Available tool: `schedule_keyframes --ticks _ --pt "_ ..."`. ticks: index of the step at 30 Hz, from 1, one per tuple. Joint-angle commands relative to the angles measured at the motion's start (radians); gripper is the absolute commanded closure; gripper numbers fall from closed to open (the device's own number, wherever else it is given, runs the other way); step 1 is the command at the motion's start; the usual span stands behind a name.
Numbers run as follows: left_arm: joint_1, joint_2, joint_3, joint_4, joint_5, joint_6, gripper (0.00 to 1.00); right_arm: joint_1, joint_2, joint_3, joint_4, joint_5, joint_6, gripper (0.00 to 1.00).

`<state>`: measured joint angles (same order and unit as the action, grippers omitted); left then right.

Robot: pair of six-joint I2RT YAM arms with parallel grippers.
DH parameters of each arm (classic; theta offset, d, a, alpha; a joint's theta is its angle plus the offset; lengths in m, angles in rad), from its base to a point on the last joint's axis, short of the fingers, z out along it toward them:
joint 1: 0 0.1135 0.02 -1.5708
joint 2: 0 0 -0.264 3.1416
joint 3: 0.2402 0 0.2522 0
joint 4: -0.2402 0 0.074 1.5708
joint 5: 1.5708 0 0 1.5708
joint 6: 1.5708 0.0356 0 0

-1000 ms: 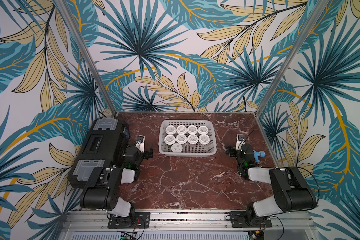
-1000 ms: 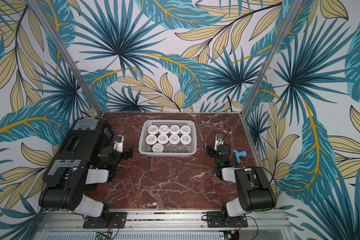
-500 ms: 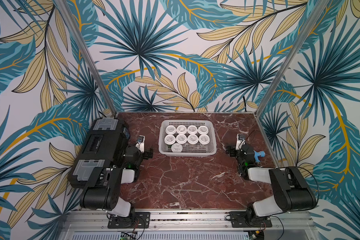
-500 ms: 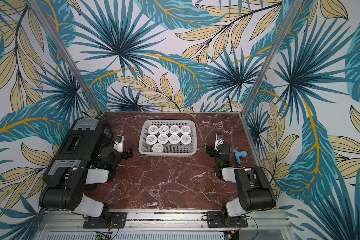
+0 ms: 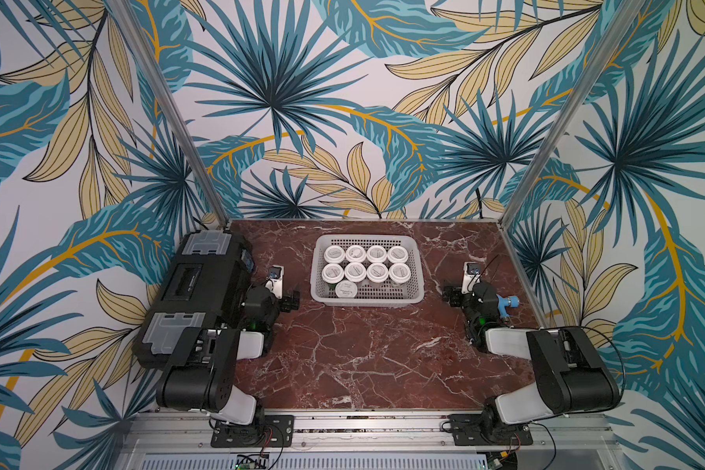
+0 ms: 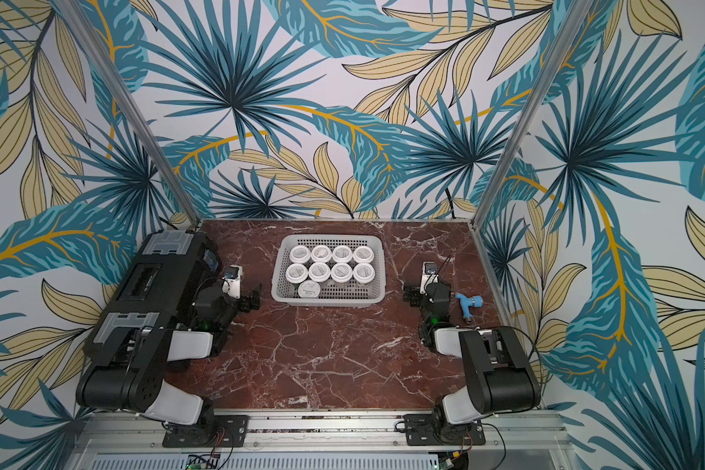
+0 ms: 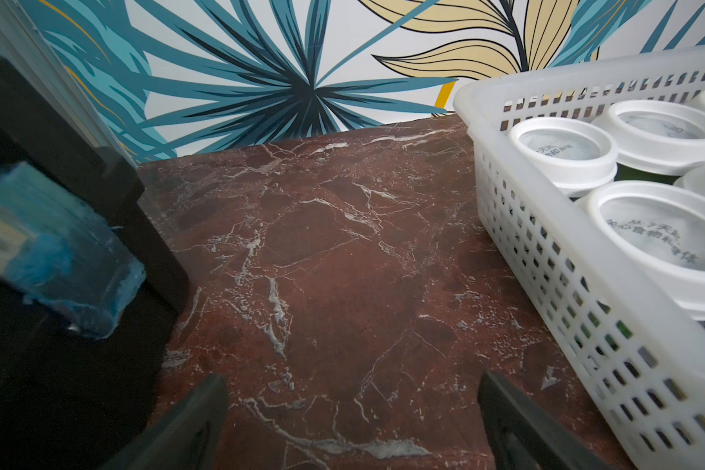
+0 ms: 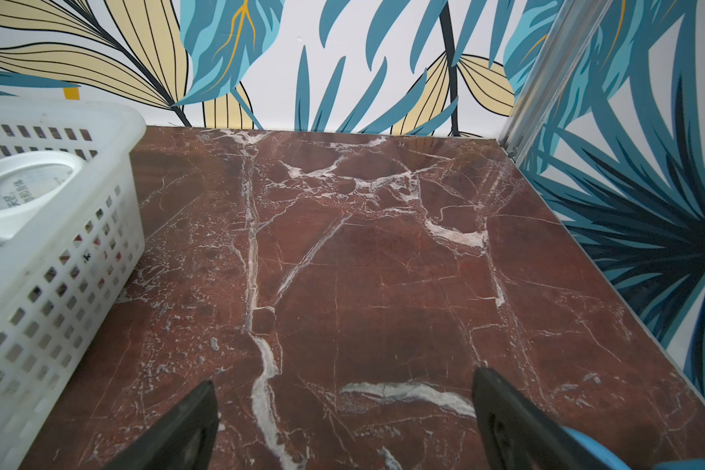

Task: Put the yogurt in the basket
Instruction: Reset both arms

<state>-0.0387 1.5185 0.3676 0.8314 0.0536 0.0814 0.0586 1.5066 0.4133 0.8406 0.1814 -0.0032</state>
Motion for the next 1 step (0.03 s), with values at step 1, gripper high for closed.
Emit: schedule_keyframes --ticks 1 --pt "0.002 -0.003 0.033 -0.004 0.011 0.009 0.0 -0.003 0.001 -0.01 0.022 -0.011 0.011 0.0"
